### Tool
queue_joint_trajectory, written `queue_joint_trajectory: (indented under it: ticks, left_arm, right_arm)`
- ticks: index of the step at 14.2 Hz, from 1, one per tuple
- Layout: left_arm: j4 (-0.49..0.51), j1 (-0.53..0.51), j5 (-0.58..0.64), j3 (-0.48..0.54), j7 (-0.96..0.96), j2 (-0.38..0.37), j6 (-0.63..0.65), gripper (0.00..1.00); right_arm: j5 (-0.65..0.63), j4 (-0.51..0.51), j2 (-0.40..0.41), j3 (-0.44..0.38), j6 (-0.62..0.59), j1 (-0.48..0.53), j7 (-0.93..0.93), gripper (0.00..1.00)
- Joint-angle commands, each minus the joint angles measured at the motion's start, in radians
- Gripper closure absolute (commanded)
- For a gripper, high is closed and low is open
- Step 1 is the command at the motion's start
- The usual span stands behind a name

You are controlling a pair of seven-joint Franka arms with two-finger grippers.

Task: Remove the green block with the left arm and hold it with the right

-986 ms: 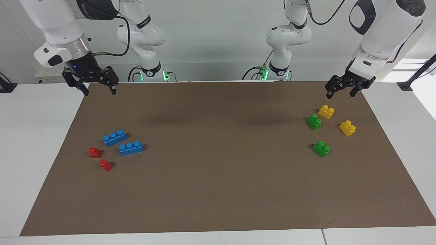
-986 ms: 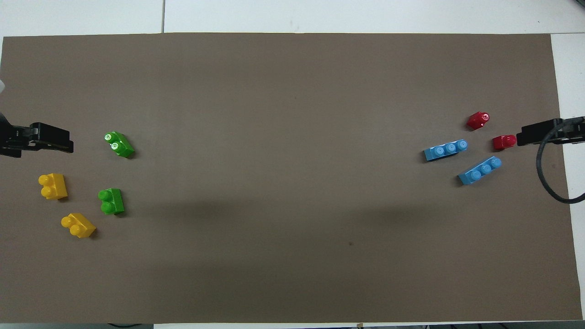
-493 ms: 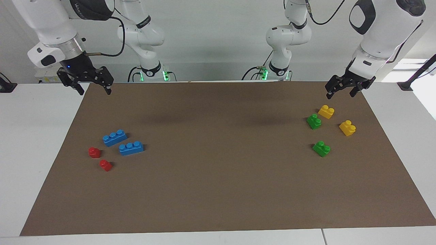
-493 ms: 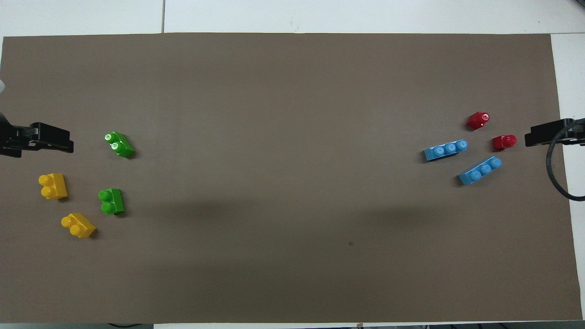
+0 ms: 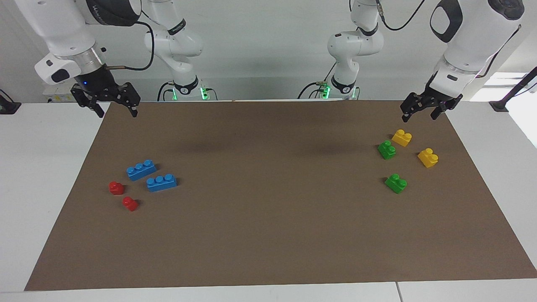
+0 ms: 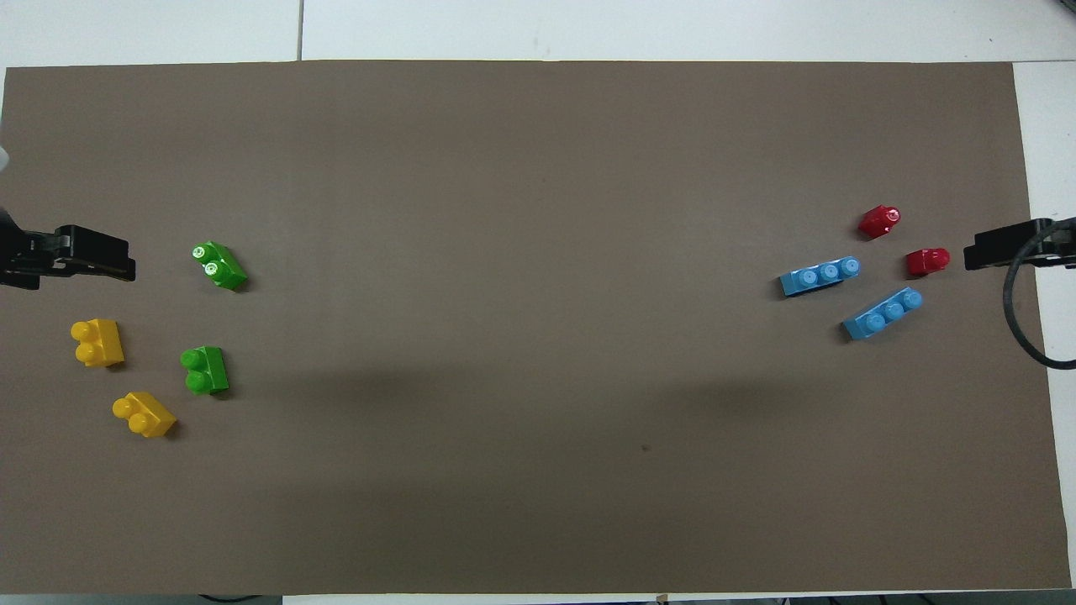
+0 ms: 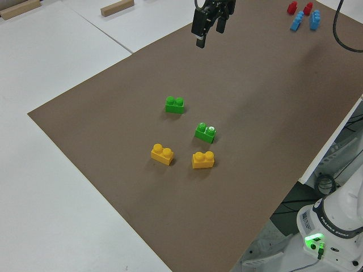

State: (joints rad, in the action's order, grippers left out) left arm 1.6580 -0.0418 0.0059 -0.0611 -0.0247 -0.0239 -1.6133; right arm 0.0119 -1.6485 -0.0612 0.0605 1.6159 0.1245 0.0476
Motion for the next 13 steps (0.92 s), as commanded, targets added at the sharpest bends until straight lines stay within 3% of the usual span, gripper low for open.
queue_joint_trajectory:
  ticks: [1, 13]
  left_arm:
    - [0.017, 0.013, -0.012, 0.012, -0.001, -0.022, 0.0, 0.0]
    - [0.017, 0.013, -0.012, 0.012, -0.001, -0.024, -0.002, 0.0]
  right_arm:
    - [-0.004, 0.036, 0.012, 0.007, -0.036, 0.001, 0.005, 0.0]
    - [-0.003, 0.036, 0.012, 0.016, -0.033, -0.005, -0.003, 0.0]
